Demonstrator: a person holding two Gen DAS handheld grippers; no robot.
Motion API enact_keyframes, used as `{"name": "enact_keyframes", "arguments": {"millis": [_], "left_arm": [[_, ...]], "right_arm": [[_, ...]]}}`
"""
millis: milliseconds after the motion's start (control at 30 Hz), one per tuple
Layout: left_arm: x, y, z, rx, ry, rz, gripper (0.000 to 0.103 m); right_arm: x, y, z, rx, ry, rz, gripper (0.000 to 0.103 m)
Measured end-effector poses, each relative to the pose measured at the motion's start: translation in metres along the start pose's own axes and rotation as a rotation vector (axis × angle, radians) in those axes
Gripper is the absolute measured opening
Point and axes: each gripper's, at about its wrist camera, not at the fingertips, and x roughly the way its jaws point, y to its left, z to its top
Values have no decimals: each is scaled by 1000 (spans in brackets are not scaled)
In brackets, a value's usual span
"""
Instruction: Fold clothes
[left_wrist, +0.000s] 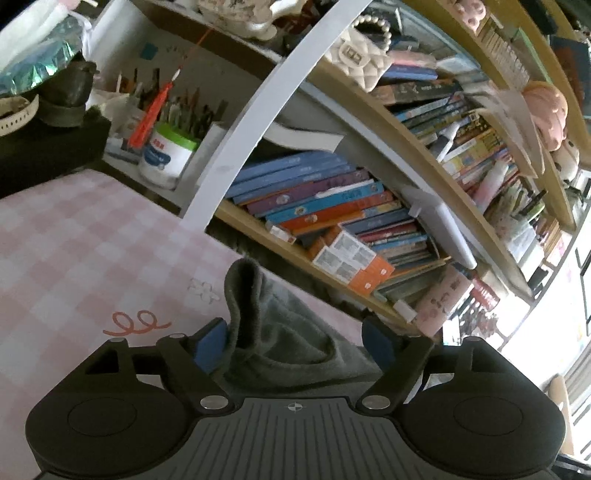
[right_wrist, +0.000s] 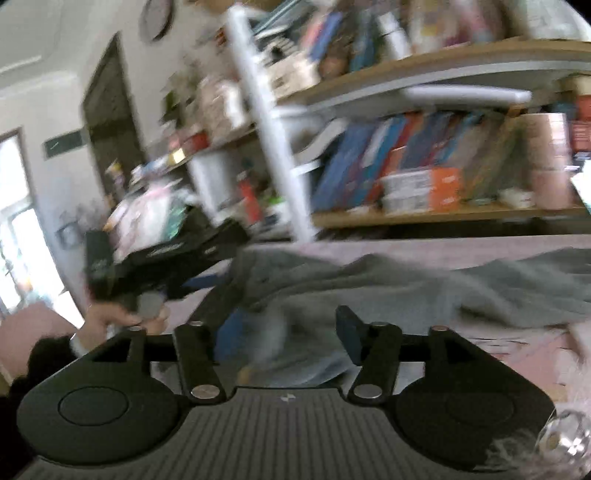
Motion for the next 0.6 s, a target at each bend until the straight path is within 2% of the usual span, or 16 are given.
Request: {"name": "enact_keyframes", "arguments": {"millis": [100,167,300,400,567,600], "left_arm": [[-9,-11,-1,57,-53,-4,85],[-14,-18,-2,98,-80,-13,88],[-18,-32,-8,171,-71,-74,96],[-15,-41,-15,233,-23,-79,99],[-7,-55,-29,341,62,-67,101],[-5,-58,-32,365,79,-50,102]], "right_arm": [[-19,-26,-3,92,2,-136,64],[-23,-44,-11,191,33,-188,64],[-17,-68,-32,378,94,-164,64],[-6,-72,-40,443,124,-139,65],[11,-62,-47,431,177,-98,65],[13,-61,-48,434,186,-92,61]]}}
